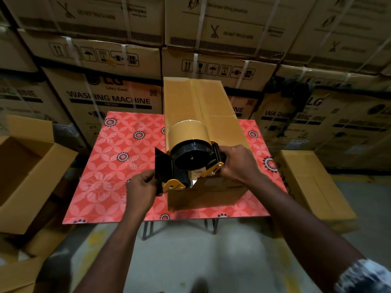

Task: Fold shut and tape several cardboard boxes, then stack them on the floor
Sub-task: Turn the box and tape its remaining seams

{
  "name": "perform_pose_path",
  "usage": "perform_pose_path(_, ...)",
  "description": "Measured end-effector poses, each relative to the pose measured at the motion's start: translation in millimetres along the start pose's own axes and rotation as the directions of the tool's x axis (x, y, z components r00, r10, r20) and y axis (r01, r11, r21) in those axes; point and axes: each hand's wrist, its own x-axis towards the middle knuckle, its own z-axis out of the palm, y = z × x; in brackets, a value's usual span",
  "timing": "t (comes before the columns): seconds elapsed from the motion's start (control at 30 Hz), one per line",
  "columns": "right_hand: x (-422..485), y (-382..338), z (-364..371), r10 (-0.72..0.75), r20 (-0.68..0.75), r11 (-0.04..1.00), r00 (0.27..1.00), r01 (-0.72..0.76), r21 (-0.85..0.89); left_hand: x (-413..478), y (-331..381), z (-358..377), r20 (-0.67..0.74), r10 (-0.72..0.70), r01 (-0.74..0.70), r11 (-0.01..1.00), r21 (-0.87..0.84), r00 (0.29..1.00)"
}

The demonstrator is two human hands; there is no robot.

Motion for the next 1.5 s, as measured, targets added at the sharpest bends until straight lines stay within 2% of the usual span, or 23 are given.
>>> perform_pose_path(0.13, 0.8, 2.0, 0.4, -0.012, 0.018, 1.000, 1.000, 0.013, -0.005, 1.9, -8.9, 1.9, -0.008, 0.010, -0.010, 0.999, 0.034, 1.000)
perform_pose_path(0.3, -5.4, 7.7, 10.3, -0.003, 0.041, 0.999, 0.999, 0.005, -0.039, 6.9, -18.4, 2.5, 0.040, -0.046, 0.047, 0.999, -0.017, 0.998)
perform_pose_path(0.4, -5.9, 9.0, 12.8, -0.010, 0.025, 0.999, 1.000, 0.011, -0.051, 13.5, -32.4, 9.9, 0.079, -0.210, 0.214, 0.976, -0.048, 0.974)
perform_pose_path(0.5, -5.4, 8.0, 13.1, -0.020, 0.011, 0.998, 1.000, 0.021, -0.067, 13.0, -53.6, 20.9, 0.213, -0.400, 0.441, 0.876, -0.196, 0.891)
perform_pose_path(0.57, -5.6, 6.7, 12.9, -0.026, 0.018, 0.997, 0.999, 0.028, -0.071, 11.3, -67.2, 26.6, 0.250, -0.445, 0.496, 0.843, -0.209, 0.860)
perform_pose_path(0.63, -5.9, 6.5, 12.7, -0.035, 0.014, 0.996, 0.999, 0.036, -0.081, 12.6, -75.9, 27.2, 0.228, -0.497, 0.539, 0.822, -0.185, 0.837)
perform_pose_path(0.73, -6.1, 5.3, 11.4, -0.036, 0.006, 0.995, 0.999, 0.036, -0.092, 19.3, -71.6, 20.5, 0.150, -0.456, 0.479, 0.853, -0.207, 0.877)
perform_pose_path(0.83, -8.0, 3.3, 10.0, -0.027, -0.014, 0.995, 1.000, 0.025, -0.095, 23.3, -56.2, 22.2, 0.176, -0.323, 0.366, 0.866, -0.340, 0.930)
perform_pose_path(0.9, -8.7, 1.8, 9.3, -0.023, -0.013, 0.995, 1.000, 0.022, -0.096, 21.7, -57.2, 27.3, 0.207, -0.301, 0.351, 0.893, -0.281, 0.931)
perform_pose_path(1.0, -8.1, 0.1, 8.1, -0.008, 0.012, 0.995, 1.000, 0.009, -0.099, 19.2, -75.6, 24.7, 0.238, -0.375, 0.408, 0.906, -0.110, 0.896)
perform_pose_path(1.07, -7.9, 0.7, 8.8, 0.006, 0.024, 0.994, 1.000, -0.003, -0.109, 22.7, -78.2, 17.5, 0.181, -0.354, 0.379, 0.917, -0.126, 0.917)
perform_pose_path(1.17, -8.8, 1.3, 10.8, 0.018, 0.019, 0.994, 1.000, -0.016, -0.104, 29.1, -65.1, 11.9, 0.091, -0.183, 0.199, 0.953, -0.227, 0.979)
perform_pose_path(1.27, -8.1, 1.3, 9.8, 0.024, 0.011, 0.994, 1.000, -0.022, -0.110, 25.7, -54.2, 15.7, 0.127, -0.059, 0.079, 0.984, -0.160, 0.990)
perform_pose_path(1.4, -8.2, 3.4, 11.2, 0.040, 0.051, 0.991, 0.998, -0.033, -0.132, 17.6, -48.3, 20.1, 0.148, -0.086, 0.119, 0.967, -0.227, 0.985)
perform_pose_path(1.5, -8.1, 6.1, 12.7, 0.043, 0.054, 0.994, 0.998, -0.038, -0.102, 13.9, -42.8, 24.5, 0.144, -0.057, 0.091, 0.966, -0.244, 0.988)
